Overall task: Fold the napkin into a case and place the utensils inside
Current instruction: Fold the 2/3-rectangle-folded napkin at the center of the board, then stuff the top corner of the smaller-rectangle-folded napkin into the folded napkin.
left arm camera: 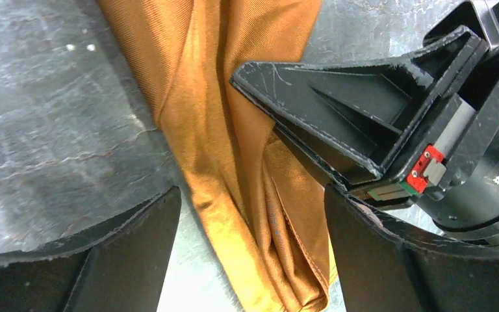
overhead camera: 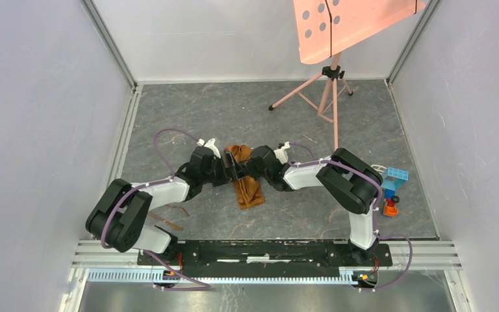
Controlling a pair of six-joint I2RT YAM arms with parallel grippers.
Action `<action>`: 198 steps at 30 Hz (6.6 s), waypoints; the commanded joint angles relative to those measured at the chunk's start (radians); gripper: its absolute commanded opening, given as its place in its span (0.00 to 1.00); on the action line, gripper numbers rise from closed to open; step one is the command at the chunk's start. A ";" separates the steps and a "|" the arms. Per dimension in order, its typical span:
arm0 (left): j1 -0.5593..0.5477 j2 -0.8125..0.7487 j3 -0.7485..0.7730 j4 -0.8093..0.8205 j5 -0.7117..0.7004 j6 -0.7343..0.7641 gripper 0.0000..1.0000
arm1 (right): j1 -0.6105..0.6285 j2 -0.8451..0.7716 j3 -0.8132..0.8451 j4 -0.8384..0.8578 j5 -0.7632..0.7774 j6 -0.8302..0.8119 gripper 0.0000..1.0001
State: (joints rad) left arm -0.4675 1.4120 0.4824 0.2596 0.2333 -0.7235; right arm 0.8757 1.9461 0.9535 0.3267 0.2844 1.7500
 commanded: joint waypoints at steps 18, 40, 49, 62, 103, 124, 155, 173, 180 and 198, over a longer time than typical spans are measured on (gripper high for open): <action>-0.053 0.217 0.073 -0.084 -0.224 -0.031 0.33 | -0.015 -0.016 0.043 0.035 -0.066 -0.120 0.39; -0.053 0.265 0.110 -0.102 -0.134 -0.037 0.30 | -0.308 -0.111 0.065 0.006 -0.678 -1.268 0.83; -0.054 0.255 0.106 -0.109 -0.136 -0.036 0.30 | -0.310 -0.055 0.086 0.071 -0.656 -1.193 0.65; -0.062 0.258 0.106 -0.109 -0.140 -0.034 0.29 | -0.317 -0.024 0.113 0.108 -0.639 -1.125 0.55; 0.011 0.145 0.449 -0.372 -0.338 0.134 0.54 | -0.325 0.053 0.148 0.226 -0.750 -0.953 0.00; -0.283 0.035 -0.146 0.342 -0.208 -0.404 0.53 | -0.327 0.082 0.235 0.165 -0.894 -1.008 0.00; -0.132 0.242 0.605 -0.591 -0.443 0.188 0.38 | -0.362 0.052 0.153 0.252 -0.964 -0.968 0.00; -0.148 0.147 0.503 -0.483 -0.518 0.175 0.41 | -0.374 0.058 0.154 0.264 -0.967 -0.956 0.00; -0.125 0.100 0.466 -0.466 -0.524 0.168 0.50 | -0.376 0.060 0.160 0.262 -0.968 -0.954 0.00; -0.136 0.336 0.644 -0.528 -0.510 0.256 0.42 | -0.377 0.062 0.154 0.268 -0.969 -0.947 0.00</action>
State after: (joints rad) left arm -0.5922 1.7298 1.0836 -0.2733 -0.2558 -0.5327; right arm 0.5018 2.0457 1.1080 0.5381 -0.6735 0.7979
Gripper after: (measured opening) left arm 0.424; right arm 0.014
